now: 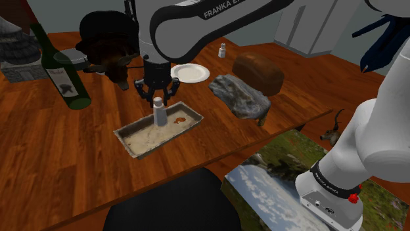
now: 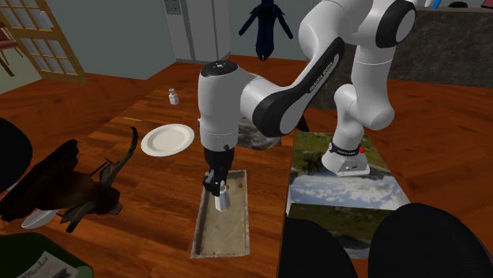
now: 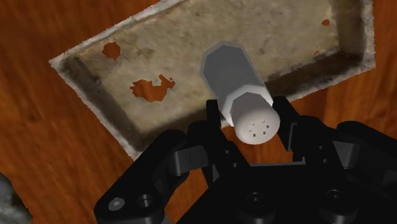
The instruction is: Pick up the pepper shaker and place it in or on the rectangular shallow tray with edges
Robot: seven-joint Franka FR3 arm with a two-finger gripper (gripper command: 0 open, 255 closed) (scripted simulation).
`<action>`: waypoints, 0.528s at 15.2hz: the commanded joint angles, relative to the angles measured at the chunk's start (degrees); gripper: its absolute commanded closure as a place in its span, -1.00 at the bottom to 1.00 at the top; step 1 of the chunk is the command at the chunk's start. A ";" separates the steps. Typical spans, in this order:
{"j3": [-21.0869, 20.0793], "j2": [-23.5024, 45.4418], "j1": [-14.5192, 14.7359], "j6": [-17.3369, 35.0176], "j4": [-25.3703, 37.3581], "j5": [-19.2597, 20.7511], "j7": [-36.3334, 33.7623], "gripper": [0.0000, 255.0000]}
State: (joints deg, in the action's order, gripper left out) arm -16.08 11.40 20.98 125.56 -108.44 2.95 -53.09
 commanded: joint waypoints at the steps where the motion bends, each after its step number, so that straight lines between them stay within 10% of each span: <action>1: 0.00 -0.01 0.00 0.01 0.00 0.00 0.00 -1.00; 8: -0.12 -1.81 -0.19 -3.32 1.60 -0.67 0.44 -1.00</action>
State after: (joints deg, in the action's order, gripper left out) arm -16.20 9.99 20.87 123.66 -107.85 2.46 -52.86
